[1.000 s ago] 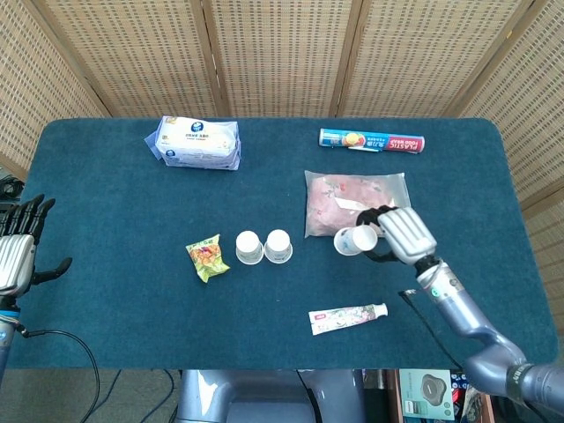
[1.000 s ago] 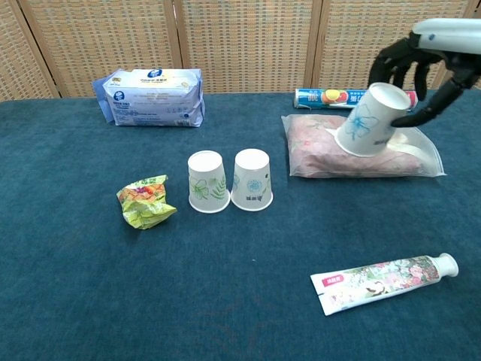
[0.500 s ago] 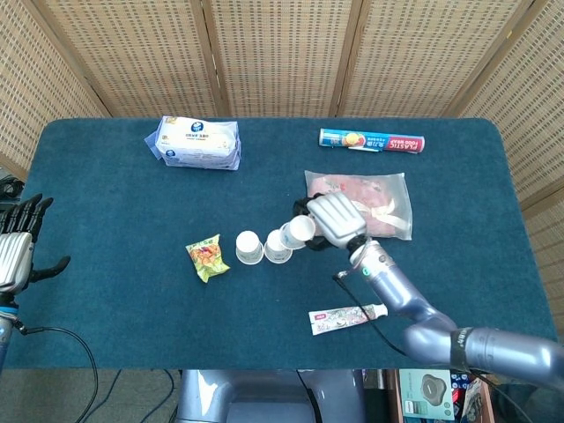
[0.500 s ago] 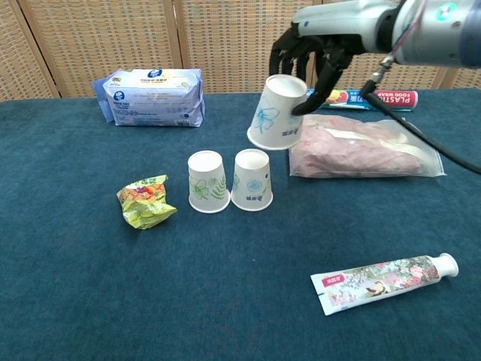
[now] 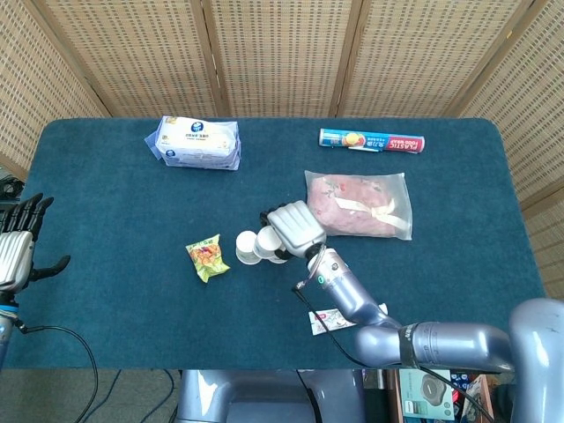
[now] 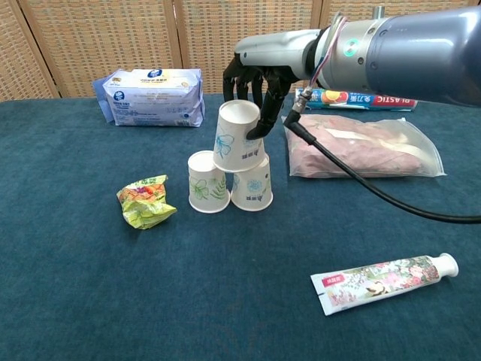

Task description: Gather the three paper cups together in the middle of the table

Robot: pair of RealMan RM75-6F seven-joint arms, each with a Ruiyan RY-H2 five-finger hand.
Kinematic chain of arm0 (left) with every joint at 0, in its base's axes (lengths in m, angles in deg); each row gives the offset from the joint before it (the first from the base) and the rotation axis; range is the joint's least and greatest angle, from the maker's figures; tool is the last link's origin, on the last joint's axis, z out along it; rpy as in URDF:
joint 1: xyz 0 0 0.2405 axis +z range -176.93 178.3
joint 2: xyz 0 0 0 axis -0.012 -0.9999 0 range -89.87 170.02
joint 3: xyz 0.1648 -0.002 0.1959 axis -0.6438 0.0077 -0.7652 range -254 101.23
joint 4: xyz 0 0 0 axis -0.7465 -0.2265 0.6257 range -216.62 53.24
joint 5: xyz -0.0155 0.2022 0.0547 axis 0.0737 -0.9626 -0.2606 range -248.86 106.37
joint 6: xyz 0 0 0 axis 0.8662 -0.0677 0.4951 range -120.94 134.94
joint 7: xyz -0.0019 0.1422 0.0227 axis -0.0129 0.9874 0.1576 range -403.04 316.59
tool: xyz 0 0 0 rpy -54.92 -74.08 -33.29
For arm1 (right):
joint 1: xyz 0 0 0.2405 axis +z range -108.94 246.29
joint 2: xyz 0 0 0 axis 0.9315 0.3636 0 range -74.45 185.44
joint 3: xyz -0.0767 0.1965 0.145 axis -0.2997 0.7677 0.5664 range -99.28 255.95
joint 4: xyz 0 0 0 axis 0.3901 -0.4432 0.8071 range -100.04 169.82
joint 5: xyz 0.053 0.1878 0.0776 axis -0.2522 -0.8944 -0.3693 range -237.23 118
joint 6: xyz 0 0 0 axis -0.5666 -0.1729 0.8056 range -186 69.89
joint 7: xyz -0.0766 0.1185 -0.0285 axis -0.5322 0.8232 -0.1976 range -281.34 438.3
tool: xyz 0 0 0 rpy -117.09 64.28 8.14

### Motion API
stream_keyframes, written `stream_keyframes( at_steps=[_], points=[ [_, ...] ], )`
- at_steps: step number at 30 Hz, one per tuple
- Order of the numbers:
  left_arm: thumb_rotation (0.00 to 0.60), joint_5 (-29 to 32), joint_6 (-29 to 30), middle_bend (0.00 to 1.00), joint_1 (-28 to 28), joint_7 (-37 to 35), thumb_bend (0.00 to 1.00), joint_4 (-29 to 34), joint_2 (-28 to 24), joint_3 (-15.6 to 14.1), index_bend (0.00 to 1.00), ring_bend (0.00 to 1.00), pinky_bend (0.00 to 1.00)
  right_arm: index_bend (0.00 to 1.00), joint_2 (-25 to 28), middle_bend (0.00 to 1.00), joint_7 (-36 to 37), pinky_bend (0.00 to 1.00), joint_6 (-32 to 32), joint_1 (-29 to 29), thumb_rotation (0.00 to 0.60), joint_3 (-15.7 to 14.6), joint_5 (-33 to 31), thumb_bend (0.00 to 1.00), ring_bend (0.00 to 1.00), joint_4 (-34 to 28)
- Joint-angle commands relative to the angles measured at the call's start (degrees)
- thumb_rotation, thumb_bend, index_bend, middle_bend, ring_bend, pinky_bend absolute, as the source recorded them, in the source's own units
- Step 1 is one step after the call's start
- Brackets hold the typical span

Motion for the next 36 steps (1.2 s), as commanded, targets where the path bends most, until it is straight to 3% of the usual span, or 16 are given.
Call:
stream_keyframes(
  at_steps=[1, 12, 16, 19, 21, 24, 31, 36],
  points=[
    [0.6, -0.1, 0.0, 0.0, 0.1, -0.2, 0.26, 0.1, -0.1, 0.1, 0.0, 0.0, 0.0, 0.44, -0.4, 0.53, -0.4, 0.56, 0.5, 0.5, 0.6, -0.2, -0.7, 0.43, 0.43, 0.3],
    [0.6, -0.2, -0.4, 0.0, 0.3, -1.0, 0.26, 0.2, -0.6, 0.3, 0.0, 0.0, 0.0, 0.44, -2.1, 0.52, -1.7, 0.56, 1.1, 2.8, 0.6, -0.4, -3.9, 0.43, 0.43, 2.6],
    [0.6, -0.1, -0.8, 0.0, 0.3, -1.5, 0.26, 0.0, -0.7, 0.4, 0.0, 0.0, 0.0, 0.43, -2.8, 0.46, -2.0, 0.56, 1.0, 3.7, 0.6, -0.4, -4.9, 0.43, 0.42, 3.6],
    [0.6, -0.2, -1.0, 0.0, 0.2, -1.9, 0.26, -0.2, -0.8, 0.5, 0.0, 0.0, 0.0, 0.33, -3.1, 0.32, -2.1, 0.46, 0.7, 4.1, 0.6, -0.7, -5.0, 0.37, 0.32, 4.0],
    [0.6, -0.3, -1.2, 0.0, 0.1, -2.1, 0.26, -0.3, -0.8, 0.5, 0.0, 0.0, 0.0, 0.25, -3.2, 0.22, -1.9, 0.31, 0.7, 4.2, 0.6, -0.9, -3.7, 0.32, 0.22, 4.5],
    [0.6, -0.3, -1.5, 0.0, 0.1, -2.4, 0.26, -0.4, -0.9, 0.6, 0.0, 0.0, 0.0, 0.2, -2.2, 0.15, -0.8, 0.17, 0.5, 4.0, 0.6, -0.8, -2.8, 0.31, 0.13, 3.5],
    [0.6, -0.5, -1.7, 0.0, 0.1, -2.5, 0.26, -0.2, -0.9, 0.6, 0.0, 0.0, 0.0, 0.18, 2.1, 0.13, -0.1, 0.12, 2.9, 2.6, 0.6, -0.6, -0.4, 0.29, 0.11, -2.1],
    [0.6, -1.4, -1.1, 0.0, 0.4, -2.7, 0.26, 0.2, -1.1, 0.4, 0.0, 0.0, 0.0, 0.17, 9.6, 0.12, 1.6, 0.07, 8.8, -2.8, 0.6, -2.6, 7.4, 0.22, 0.08, -9.9]
  ],
)
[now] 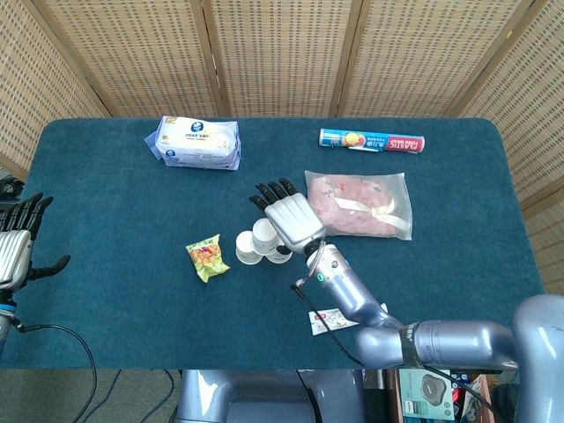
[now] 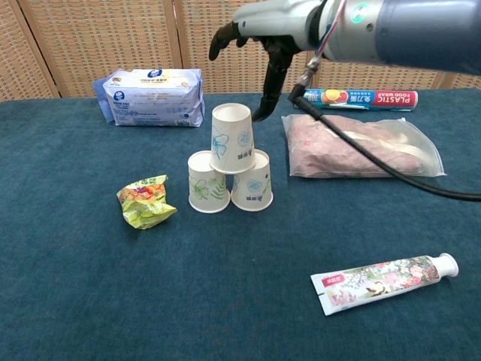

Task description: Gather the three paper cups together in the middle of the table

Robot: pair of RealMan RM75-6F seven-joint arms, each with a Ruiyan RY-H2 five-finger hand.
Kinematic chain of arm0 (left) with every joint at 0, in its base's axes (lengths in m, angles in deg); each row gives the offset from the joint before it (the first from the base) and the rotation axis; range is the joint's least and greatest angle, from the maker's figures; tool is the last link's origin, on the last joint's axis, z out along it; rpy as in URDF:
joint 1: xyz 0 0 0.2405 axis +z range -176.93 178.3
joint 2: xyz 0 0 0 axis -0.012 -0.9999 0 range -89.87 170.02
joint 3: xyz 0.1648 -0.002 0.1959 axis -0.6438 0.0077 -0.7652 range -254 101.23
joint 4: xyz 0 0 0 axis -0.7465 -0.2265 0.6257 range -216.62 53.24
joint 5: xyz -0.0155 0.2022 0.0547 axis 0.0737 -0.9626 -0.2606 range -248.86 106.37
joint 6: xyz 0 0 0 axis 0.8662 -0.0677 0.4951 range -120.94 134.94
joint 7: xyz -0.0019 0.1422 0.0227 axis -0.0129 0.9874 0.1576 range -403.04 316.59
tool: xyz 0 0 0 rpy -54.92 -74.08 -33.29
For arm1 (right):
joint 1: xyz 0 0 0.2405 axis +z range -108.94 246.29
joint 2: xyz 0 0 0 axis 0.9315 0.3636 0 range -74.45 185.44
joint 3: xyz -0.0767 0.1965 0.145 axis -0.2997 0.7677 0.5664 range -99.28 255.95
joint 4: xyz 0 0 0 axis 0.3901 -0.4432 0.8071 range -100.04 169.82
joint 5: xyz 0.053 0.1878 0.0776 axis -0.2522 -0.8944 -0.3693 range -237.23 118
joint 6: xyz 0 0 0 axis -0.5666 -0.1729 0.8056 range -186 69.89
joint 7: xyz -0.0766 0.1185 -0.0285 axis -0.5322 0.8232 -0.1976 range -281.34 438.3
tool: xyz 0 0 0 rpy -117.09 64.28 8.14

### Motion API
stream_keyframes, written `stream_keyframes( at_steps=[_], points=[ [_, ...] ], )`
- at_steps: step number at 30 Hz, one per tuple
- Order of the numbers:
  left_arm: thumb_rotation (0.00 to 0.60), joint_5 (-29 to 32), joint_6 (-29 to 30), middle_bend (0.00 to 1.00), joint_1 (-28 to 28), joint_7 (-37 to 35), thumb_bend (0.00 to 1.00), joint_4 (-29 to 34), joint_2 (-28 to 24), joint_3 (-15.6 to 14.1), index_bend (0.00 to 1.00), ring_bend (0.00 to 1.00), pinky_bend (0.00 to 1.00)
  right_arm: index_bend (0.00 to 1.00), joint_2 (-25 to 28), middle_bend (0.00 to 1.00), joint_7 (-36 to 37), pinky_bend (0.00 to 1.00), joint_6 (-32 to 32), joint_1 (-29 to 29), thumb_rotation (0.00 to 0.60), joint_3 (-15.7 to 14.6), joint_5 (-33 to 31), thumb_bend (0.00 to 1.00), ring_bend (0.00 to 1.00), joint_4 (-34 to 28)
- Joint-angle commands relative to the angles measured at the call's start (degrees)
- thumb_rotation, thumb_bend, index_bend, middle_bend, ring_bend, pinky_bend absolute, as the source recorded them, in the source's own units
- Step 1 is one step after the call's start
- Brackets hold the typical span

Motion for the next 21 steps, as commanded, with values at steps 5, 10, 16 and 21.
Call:
stream_keyframes(
  at_steps=[5, 10, 16, 21],
  points=[
    [0.6, -3.0, 2.5, 0.0, 1.2, 0.5, 0.26, 1.1, 0.3, -1.2, 0.0, 0.0, 0.0, 0.11, 12.1, 0.02, 13.0, 0.0, 16.6, -18.5, 0.6, -10.5, 27.3, 0.0, 0.0, -5.8],
    [0.6, -5.3, 5.2, 0.0, 2.9, 0.6, 0.26, 1.8, 1.0, -2.6, 0.0, 0.0, 0.0, 0.03, 13.4, 0.0, 24.3, 0.0, 25.9, -29.4, 0.6, -16.6, 38.8, 0.0, 0.0, 1.7],
    [0.6, -8.1, 8.7, 0.0, 5.9, 0.2, 0.26, 1.1, 2.2, -5.0, 0.0, 0.0, 0.0, 0.01, 11.7, 0.0, 30.4, 0.0, 33.9, -41.2, 0.6, -22.3, 44.1, 0.0, 0.0, 11.1],
    [0.6, -10.2, 11.5, 0.0, 8.0, -0.2, 0.26, -0.5, 2.8, -6.3, 0.0, 0.0, 0.0, 0.0, 10.6, 0.0, 30.5, 0.0, 36.3, -47.7, 0.6, -24.7, 45.5, 0.0, 0.0, 12.9]
  ],
)
